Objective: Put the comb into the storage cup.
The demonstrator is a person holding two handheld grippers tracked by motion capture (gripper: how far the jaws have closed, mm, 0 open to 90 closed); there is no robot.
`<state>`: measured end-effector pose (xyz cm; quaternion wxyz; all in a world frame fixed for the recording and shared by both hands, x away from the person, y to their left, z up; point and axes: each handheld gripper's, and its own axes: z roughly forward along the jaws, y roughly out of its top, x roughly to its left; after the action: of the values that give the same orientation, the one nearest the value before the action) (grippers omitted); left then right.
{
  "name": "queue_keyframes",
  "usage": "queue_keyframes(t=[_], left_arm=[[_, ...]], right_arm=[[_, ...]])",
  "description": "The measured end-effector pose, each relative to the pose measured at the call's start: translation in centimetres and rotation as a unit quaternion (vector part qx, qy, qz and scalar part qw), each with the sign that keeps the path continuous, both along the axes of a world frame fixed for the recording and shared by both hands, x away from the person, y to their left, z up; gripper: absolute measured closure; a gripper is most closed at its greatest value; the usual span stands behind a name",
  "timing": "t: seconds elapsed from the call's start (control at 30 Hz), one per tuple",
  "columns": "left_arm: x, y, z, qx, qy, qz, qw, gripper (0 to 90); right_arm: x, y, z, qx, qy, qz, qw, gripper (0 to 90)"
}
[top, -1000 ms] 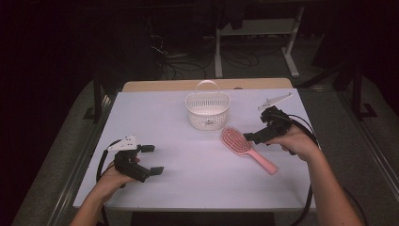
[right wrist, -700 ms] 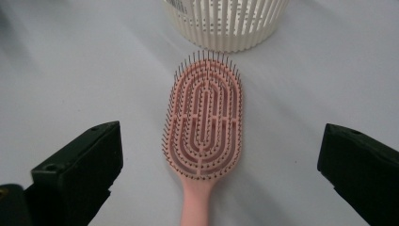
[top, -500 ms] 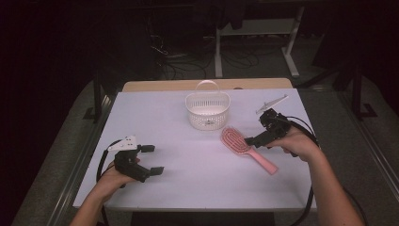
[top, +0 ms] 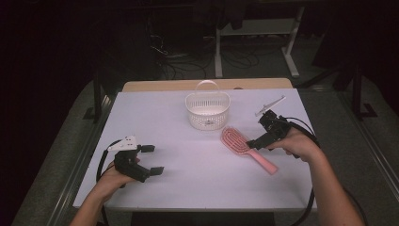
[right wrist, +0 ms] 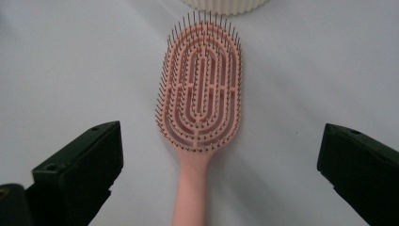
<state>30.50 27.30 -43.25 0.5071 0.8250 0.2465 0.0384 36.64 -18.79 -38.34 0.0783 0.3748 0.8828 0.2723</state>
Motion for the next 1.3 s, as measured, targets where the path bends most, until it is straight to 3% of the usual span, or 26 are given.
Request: queue_keyframes(t=[0.83, 1.3], left_arm=[[-0.1, -0.1, -0.1, 0.005, 0.000, -0.003, 1.0000, 0.0], [-0.1, -0.3, -0.3, 0.012, -0.008, -0.002, 0.9999, 0.0]], right_arm=[[-0.3, 0.1, -1.6, -0.037, 0.028, 0.007, 0.9989, 1.0], [-0.3, 0.6, -2.7, -0.058, 0.048, 0.012, 0.9971, 7.7]])
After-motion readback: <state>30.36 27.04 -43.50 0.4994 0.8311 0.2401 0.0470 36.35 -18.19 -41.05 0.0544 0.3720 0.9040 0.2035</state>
